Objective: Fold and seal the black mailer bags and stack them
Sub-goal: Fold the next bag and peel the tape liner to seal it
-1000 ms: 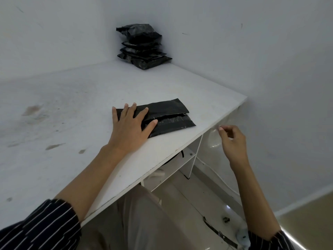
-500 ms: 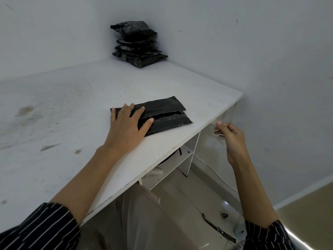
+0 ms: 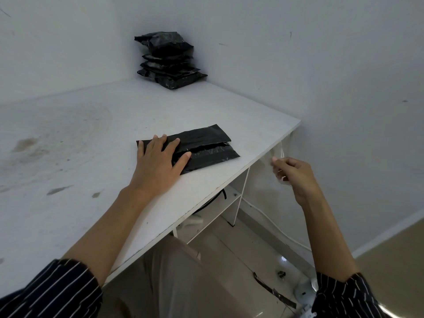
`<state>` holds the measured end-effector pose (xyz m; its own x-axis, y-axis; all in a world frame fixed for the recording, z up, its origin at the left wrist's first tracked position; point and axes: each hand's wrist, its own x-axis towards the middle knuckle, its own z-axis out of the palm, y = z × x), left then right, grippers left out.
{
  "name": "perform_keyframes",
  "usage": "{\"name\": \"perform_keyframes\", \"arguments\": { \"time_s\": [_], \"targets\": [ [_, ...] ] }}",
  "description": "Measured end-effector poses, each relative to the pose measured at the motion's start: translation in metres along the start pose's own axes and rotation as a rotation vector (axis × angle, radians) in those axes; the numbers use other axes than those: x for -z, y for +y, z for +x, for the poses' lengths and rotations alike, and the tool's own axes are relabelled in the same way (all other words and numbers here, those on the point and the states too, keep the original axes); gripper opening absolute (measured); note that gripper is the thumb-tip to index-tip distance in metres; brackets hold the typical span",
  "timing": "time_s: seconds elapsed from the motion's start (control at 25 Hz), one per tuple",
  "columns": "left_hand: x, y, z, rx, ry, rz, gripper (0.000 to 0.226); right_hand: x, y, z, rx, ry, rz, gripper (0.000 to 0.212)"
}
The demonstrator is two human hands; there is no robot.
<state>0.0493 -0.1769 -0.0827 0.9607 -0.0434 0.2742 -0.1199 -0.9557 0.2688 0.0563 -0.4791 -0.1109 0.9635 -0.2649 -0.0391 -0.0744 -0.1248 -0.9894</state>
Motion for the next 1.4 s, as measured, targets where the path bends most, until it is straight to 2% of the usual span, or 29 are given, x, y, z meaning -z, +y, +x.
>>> {"name": "perform_keyframes", "arguments": {
  "time_s": [0.2, 0.44, 0.52, 0.68, 0.76, 0.88, 1.0, 1.08, 1.28, 1.4],
  "targets": [
    [0.000, -0.001, 0.000, 0.000, -0.010, 0.000, 0.057, 0.006, -0.016, -0.004, -0.021, -0.014, -0.132, 0.020],
    [0.000, -0.002, -0.001, 0.001, -0.022, -0.009, 0.057, 0.007, -0.015, -0.004, -0.183, -0.211, -0.284, 0.017],
    [0.000, -0.002, -0.001, -0.001, -0.024, -0.009, 0.057, 0.005, -0.014, 0.000, -0.228, -0.191, -0.280, 0.023],
    [0.001, -0.002, -0.001, -0.001, -0.022, -0.023, 0.057, -0.002, -0.017, 0.001, -0.250, -0.147, -0.264, 0.020],
    [0.001, -0.002, -0.001, -0.004, -0.025, -0.028, 0.057, -0.003, -0.014, -0.003, -0.243, -0.181, -0.221, 0.017],
    [0.002, -0.002, -0.002, -0.009, -0.017, -0.045, 0.057, 0.001, -0.002, -0.013, -0.231, -0.248, -0.058, 0.023],
    [0.002, -0.002, -0.001, -0.028, 0.021, -0.074, 0.054, 0.009, 0.014, -0.022, -0.225, -0.239, 0.200, 0.022],
    [0.002, -0.002, 0.000, -0.067, 0.064, -0.119, 0.048, 0.012, 0.020, -0.025, -0.207, -0.214, 0.308, 0.030],
    [0.008, 0.014, -0.002, -0.191, 0.192, -0.204, 0.025, 0.015, 0.020, -0.032, -0.167, -0.198, 0.407, 0.048],
    [0.017, 0.057, -0.016, -0.262, 0.249, -0.426, 0.013, 0.015, 0.019, -0.034, -0.156, -0.197, 0.416, 0.046]
  ]
}}
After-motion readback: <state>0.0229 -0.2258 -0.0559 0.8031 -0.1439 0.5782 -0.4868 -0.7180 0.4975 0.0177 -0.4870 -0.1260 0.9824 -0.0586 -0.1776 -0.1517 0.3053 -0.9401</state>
